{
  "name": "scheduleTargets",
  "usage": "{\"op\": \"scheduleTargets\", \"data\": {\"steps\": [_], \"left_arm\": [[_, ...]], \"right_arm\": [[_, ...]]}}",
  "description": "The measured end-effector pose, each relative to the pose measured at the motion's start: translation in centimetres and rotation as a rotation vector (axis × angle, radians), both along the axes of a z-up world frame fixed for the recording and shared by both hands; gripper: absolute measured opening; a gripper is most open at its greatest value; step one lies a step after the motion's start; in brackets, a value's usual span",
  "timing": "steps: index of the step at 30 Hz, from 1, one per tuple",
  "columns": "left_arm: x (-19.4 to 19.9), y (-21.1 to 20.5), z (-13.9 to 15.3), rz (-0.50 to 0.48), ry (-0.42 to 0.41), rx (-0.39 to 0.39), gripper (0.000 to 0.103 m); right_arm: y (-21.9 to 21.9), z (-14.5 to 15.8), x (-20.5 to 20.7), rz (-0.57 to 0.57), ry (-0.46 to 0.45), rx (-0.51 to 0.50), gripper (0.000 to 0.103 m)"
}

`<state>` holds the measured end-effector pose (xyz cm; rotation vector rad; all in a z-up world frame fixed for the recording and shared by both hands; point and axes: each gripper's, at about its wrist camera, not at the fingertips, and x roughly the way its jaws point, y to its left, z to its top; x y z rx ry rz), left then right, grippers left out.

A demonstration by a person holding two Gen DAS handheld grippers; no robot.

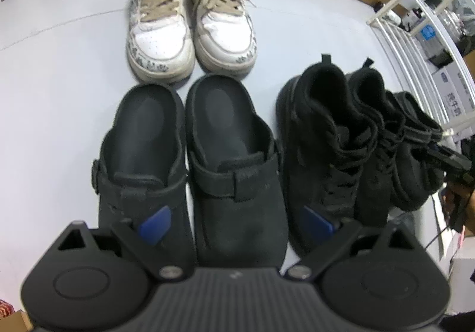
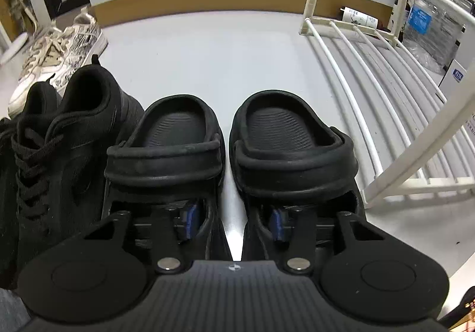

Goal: Organize scattered shoes
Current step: 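Lower the right tool into the black clogs and grasp them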

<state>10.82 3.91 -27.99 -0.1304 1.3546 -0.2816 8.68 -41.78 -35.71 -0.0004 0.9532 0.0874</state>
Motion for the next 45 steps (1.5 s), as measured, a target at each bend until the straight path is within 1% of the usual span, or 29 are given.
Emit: {"op": "scheduleTargets", "data": {"steps": [2, 3, 4, 7, 16, 19, 22, 28, 35, 40, 45], "left_arm": [[0.0, -0.3, -0.2, -0.008, 0.0, -0.011, 0.097], [0.0, -0.5, -0.2, -0.012, 0.0, -0.017, 0.097], [0.0, -0.6, -0.3, -0.014, -0.003, -0.021, 0.097], [0.0, -0.5, -0.1, -0.001, -0.013, -0.025, 0.097], [-0.1, -0.5, -0.3, 0.0, -0.005, -0.028, 0.097], [-0.1, -0.4, -0.2, 0.007, -0.014, -0.03, 0.097], [-0.1, -0.2, -0.3, 0.018, -0.009, -0.025, 0.097], [-0.3, 0.0, -0.9, 0.017, 0.013, -0.014, 0.097], [-0.2, -0.3, -0.8, 0.016, 0.01, -0.009, 0.097], [-0.3, -0.2, -0.9, 0.018, 0.012, -0.007, 0.097], [-0.3, -0.2, -1.0, 0.02, 0.016, -0.006, 0.097]], "right_arm": [[0.0, -0.2, 0.0, -0.011, -0.02, -0.001, 0.049], [0.0, -0.3, -0.1, -0.01, -0.031, -0.001, 0.046], [0.0, -0.3, -0.3, -0.008, -0.04, 0.004, 0.038], [-0.3, -0.3, -0.5, -0.018, -0.059, 0.033, 0.031], [-0.3, 0.1, -1.0, -0.068, -0.102, 0.019, 0.03], [-0.8, 0.3, -1.1, -0.097, -0.101, 0.01, 0.03], [-1.7, 0.6, -1.5, -0.144, -0.098, -0.014, 0.03], [-3.1, 1.6, -2.3, -0.21, -0.143, 0.002, 0.029], [-3.7, 2.9, -2.0, -0.309, -0.193, 0.019, 0.028], [-4.4, 2.6, -2.3, -0.372, -0.198, 0.003, 0.028], [-5.4, 2.6, -2.5, -0.478, -0.197, -0.023, 0.028]]}}
